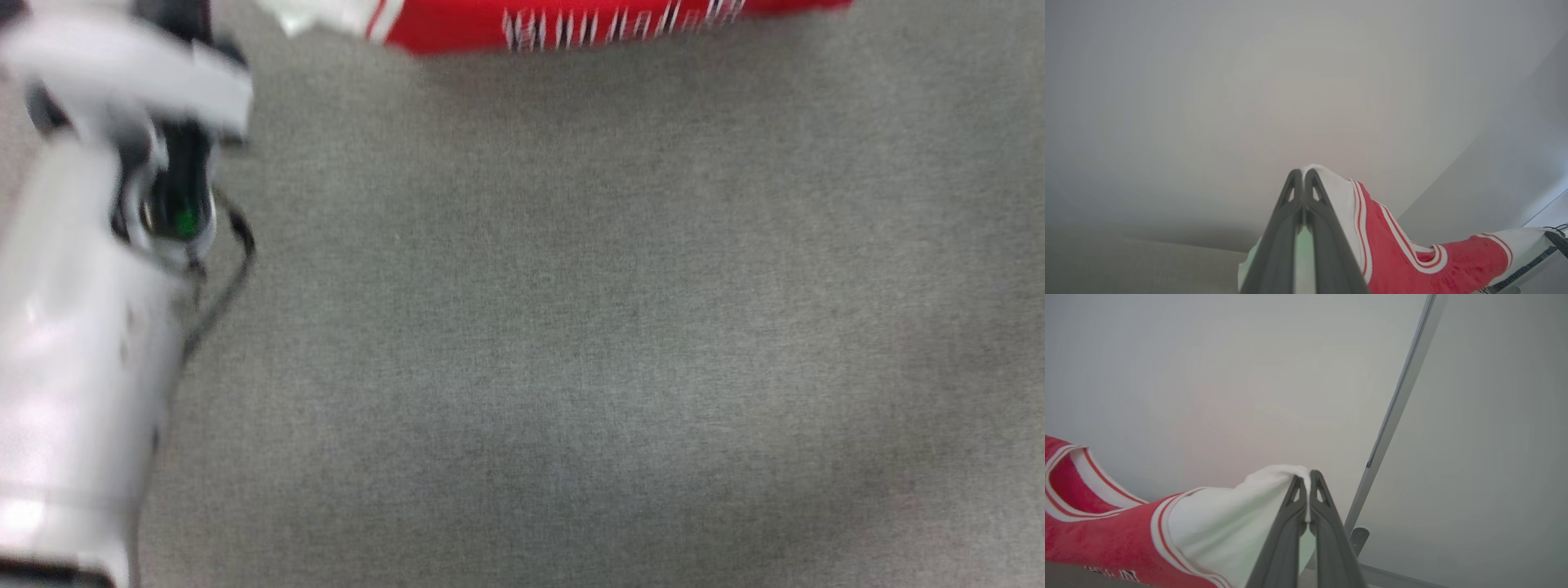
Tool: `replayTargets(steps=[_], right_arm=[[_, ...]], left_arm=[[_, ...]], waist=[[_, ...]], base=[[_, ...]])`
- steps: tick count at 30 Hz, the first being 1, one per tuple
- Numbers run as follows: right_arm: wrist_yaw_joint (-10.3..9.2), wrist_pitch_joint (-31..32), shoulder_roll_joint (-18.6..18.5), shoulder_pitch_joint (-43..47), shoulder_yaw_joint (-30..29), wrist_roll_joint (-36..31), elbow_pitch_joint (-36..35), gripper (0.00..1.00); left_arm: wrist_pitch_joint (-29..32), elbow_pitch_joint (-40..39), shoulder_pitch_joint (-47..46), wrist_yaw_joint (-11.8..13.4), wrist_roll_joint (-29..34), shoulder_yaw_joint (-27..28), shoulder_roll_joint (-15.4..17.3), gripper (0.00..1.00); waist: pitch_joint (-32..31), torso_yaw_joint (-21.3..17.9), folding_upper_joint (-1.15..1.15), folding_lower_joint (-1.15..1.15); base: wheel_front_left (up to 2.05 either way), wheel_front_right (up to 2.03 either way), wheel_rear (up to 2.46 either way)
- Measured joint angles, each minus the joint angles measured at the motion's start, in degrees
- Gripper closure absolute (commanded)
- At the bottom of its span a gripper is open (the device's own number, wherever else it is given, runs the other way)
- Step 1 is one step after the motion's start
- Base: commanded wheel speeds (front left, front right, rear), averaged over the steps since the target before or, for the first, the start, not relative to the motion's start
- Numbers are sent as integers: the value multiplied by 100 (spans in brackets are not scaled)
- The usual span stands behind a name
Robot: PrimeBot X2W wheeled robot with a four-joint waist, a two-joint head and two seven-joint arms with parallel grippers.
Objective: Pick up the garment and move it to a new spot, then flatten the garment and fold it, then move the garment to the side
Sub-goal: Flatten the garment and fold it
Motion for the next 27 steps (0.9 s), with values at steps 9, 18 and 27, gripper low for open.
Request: replayTargets(steps=[9, 18, 27], right_arm=[[0, 275, -783, 2451, -323, 486, -1801, 100], [0, 868, -911, 4572, -1524, 319, -3054, 100], [0, 1851, -452, 6430, -3000, -324, -4450, 100]], left_arm=[[-162, -1820, 2865, 159, -633, 216, 322, 100], [-222, -2913, 4855, 435, -982, 542, 314, 100], [-240, -3769, 6269, 448, -1168, 724, 377, 100]], waist=[[-464, -29, 0, 0], [-606, -109, 0, 0], [-623, -182, 0, 1]], base=[[0, 0, 0], [0, 0, 0], [0, 0, 0]])
